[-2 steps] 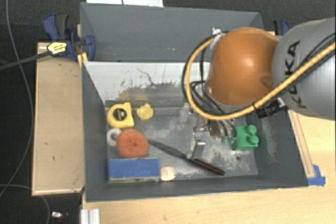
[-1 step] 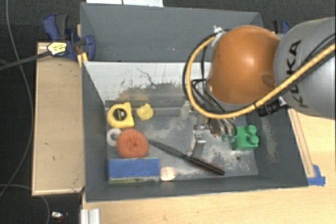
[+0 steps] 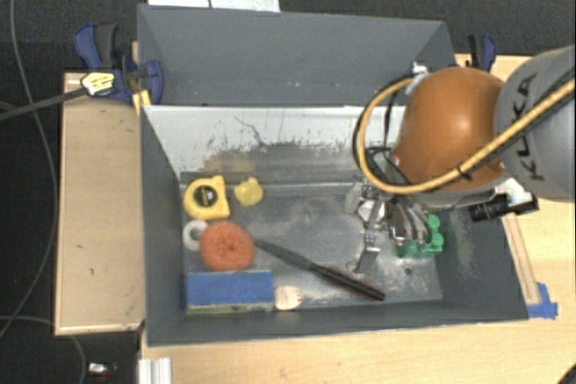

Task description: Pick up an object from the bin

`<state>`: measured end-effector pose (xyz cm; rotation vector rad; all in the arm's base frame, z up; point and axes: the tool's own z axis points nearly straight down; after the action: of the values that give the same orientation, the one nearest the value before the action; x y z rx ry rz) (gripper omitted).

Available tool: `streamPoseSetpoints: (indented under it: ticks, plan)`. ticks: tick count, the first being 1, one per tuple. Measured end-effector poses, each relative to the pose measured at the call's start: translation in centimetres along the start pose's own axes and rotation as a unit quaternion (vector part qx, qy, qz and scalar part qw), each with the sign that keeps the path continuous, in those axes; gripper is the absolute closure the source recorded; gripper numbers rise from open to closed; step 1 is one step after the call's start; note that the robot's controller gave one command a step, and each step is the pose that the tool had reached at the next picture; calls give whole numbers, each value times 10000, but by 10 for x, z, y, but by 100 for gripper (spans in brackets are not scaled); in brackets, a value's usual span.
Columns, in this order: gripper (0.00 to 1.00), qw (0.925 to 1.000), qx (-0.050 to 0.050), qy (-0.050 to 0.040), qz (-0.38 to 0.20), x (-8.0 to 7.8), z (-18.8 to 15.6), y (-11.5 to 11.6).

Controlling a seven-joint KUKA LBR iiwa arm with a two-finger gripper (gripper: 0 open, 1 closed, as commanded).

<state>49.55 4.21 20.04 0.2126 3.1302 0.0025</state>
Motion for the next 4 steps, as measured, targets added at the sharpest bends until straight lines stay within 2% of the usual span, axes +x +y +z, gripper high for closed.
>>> streamPoseSetpoints:
  ticks: [1, 2, 3, 4]
  plan:
    - [0, 9967, -7, -11, -811, -1, 30, -27]
    - [0, 9950, -4, -13, -998, 0, 77, -16]
    - [0, 10000, -4, -8, 22, 4, 104, -9]
    - [100, 9997, -8, 3, 248, 6, 128, -6]
